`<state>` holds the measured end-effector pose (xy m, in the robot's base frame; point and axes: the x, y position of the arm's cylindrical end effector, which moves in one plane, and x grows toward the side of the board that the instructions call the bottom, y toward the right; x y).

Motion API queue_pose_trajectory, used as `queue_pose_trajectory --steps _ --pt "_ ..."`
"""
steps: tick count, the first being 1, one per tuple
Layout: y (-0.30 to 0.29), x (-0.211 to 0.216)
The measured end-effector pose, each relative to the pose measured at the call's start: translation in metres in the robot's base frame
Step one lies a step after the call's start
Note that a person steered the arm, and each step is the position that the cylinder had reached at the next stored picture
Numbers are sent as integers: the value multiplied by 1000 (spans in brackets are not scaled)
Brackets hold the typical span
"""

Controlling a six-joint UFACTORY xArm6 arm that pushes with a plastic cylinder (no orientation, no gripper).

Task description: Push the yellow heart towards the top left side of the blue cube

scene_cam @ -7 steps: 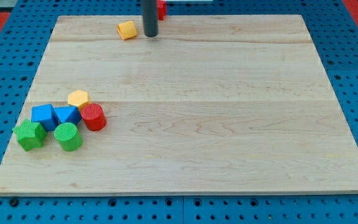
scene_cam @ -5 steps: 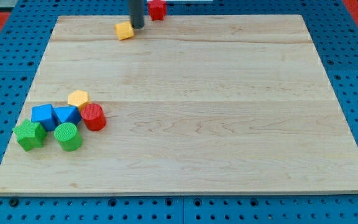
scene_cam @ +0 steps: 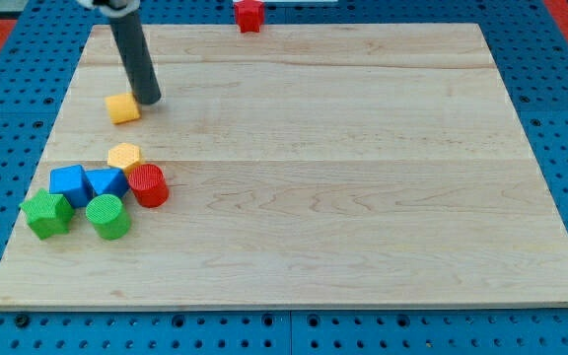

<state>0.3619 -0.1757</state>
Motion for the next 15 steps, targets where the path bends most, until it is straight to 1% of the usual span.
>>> queue_pose_trajectory --steps 1,2,3,4,5,6,7,8,9,10,11,12,13,14,15 --pt "24 -25" --pt "-17 -26" --pt "-67 -17" --pt "-62 27" --pt "-61 27" --pt "-84 -5" --pt "-129 -1" --pt "-110 17" --pt "-65 74" --pt "-47 76" --pt "-60 56" --pt "-60 -32" --pt "-61 -129" --pt "-61 -168" --pt "-56 -170"
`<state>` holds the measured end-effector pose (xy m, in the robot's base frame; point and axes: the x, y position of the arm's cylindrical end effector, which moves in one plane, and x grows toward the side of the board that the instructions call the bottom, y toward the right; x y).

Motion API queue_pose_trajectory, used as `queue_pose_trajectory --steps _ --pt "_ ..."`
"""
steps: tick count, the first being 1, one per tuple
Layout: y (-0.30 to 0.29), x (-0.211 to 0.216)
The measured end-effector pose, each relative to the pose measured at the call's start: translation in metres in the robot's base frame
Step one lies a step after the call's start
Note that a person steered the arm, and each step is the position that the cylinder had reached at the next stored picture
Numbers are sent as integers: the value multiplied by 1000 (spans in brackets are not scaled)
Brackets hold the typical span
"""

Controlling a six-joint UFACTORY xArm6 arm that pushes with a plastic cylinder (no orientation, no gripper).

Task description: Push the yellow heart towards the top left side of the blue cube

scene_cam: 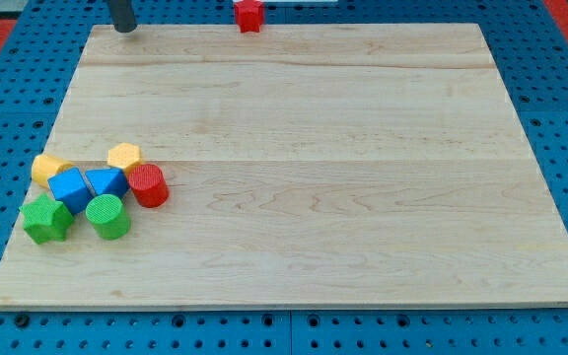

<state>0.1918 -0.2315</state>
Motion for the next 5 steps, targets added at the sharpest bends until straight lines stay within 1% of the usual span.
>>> queue_pose_trajectory --steps 1,2,3,4,5 --pt "7 -1" --pt "87 34" --pt "200 118" --pt "322 149" --pt "406 150"
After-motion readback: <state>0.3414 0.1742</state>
